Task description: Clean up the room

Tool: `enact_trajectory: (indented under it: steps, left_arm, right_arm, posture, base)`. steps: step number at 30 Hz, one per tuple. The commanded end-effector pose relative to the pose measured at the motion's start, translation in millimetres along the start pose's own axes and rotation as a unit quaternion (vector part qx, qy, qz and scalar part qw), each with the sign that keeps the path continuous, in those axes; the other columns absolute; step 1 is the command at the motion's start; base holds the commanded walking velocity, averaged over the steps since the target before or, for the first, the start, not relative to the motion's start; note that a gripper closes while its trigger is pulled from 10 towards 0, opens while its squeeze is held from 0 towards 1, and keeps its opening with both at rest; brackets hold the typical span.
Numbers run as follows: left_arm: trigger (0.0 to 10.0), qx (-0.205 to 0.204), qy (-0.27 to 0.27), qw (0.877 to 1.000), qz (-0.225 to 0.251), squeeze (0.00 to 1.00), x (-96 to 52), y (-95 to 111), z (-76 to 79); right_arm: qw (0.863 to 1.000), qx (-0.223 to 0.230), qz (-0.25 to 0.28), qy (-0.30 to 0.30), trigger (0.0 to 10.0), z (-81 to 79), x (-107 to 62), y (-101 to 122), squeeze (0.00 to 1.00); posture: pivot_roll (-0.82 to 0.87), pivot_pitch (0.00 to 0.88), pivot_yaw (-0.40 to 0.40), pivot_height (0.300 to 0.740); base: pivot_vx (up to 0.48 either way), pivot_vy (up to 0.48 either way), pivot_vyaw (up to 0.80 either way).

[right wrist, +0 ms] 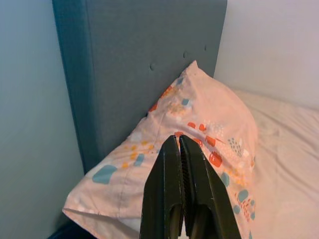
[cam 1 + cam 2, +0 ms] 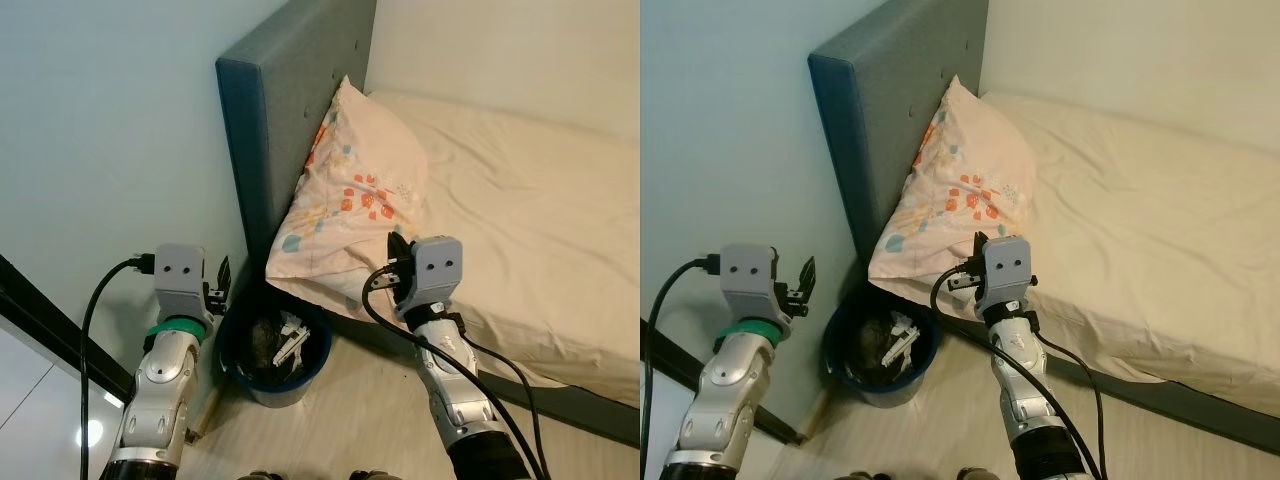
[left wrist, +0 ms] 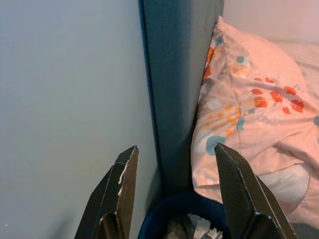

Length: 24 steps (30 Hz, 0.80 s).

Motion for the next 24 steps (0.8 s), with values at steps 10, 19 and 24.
enact_trajectory:
  steps: [10,19,24]
  left_arm:
    - [10.0,0.007,0.008,1.0,-0.004,0.0,0.8,0.3,-7.3]
    - [10.0,0.02,0.007,1.0,0.011,0.0,0.7,2.5,-3.1]
    - [10.0,0.029,0.007,0.999,0.019,0.0,1.0,4.0,-3.5]
  right_arm:
    - [1.0,0.005,-0.002,0.002,10.0,-4.2,-1.7,-2.2,0.0]
    - [1.0,0.003,-0.007,0.002,10.0,-2.9,-3.5,-5.3,0.0]
    - [1.0,0.006,-0.009,0.001,10.0,-2.8,-5.2,-7.0,0.0]
  posture:
    - [0.0,0.009,0.047,0.74]
    - [-0.02,0.0,0.047,0.74]
    - [-0.02,0.0,0.044,0.74]
  base:
    - [0.0,0.0,0.0]
    - [0.0,0.0,0.0]
    - [0.0,0.0,0.0]
Point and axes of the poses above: a point about 5 cm out from each wrist's last joint towards the gripper, its own x axis pointing out of the wrist towards the gripper, its own y axis along the axis of the wrist's last joint, z = x × y, the point moved 1 cm from there along x, pointing out of the wrist towards the gripper, and after that the axes turned 9 degrees about -x, right-handed, at the moved point
